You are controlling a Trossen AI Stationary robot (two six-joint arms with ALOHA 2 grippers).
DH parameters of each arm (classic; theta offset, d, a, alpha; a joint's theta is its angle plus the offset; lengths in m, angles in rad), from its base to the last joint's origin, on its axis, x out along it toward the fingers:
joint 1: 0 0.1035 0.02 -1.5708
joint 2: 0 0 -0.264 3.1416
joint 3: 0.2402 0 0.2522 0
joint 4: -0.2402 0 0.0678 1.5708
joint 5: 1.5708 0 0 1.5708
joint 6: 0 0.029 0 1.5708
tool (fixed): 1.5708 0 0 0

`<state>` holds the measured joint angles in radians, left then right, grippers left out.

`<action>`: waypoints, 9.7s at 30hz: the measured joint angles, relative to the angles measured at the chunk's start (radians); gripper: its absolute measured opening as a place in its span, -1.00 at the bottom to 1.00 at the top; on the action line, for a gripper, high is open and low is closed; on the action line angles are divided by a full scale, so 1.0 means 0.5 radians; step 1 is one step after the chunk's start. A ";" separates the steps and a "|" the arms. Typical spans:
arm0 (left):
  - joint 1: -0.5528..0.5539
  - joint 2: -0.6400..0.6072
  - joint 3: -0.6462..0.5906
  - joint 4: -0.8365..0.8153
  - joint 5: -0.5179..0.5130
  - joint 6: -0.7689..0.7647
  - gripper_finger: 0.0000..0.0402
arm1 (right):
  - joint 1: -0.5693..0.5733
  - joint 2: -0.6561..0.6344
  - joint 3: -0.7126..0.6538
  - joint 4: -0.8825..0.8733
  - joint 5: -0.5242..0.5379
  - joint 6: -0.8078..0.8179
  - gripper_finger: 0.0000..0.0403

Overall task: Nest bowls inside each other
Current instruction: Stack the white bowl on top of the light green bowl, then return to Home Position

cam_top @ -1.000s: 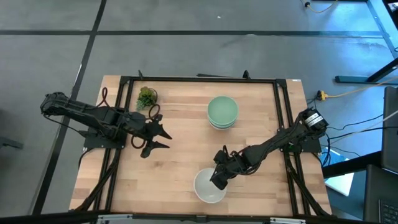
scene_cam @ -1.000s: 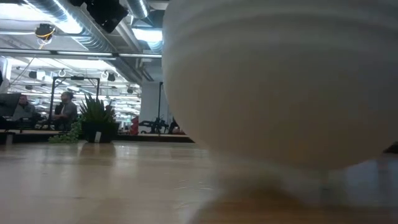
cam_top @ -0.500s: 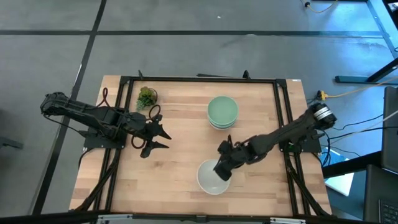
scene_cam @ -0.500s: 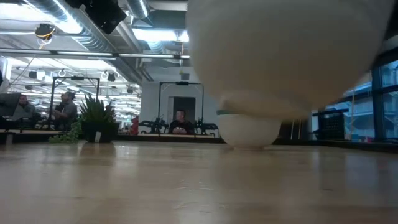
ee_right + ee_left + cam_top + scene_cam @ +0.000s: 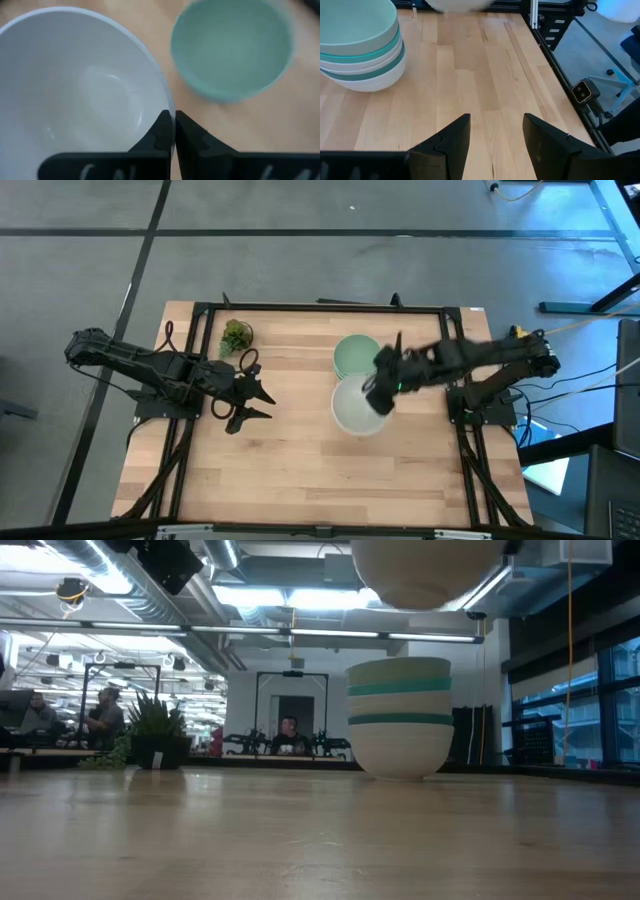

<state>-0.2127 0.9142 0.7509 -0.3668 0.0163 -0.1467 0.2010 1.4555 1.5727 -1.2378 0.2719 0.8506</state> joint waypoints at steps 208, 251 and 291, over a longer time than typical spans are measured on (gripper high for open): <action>1.228 -0.690 -0.929 0.663 -0.628 0.262 -0.12 | -1.262 -2.235 -2.510 2.120 0.308 -1.502 -0.20; 1.228 -0.690 -0.929 0.662 -0.628 0.263 -0.12 | -1.262 -2.235 -2.509 2.119 0.292 -1.450 -0.20; 1.227 -0.690 -0.929 0.661 -0.629 0.263 -0.12 | -1.198 -2.673 -2.507 2.167 0.080 -1.612 -0.20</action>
<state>0.4007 0.5690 0.2867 -0.0362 -0.2981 -0.0151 -0.3981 0.1191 0.3194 -0.1541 0.3116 0.0447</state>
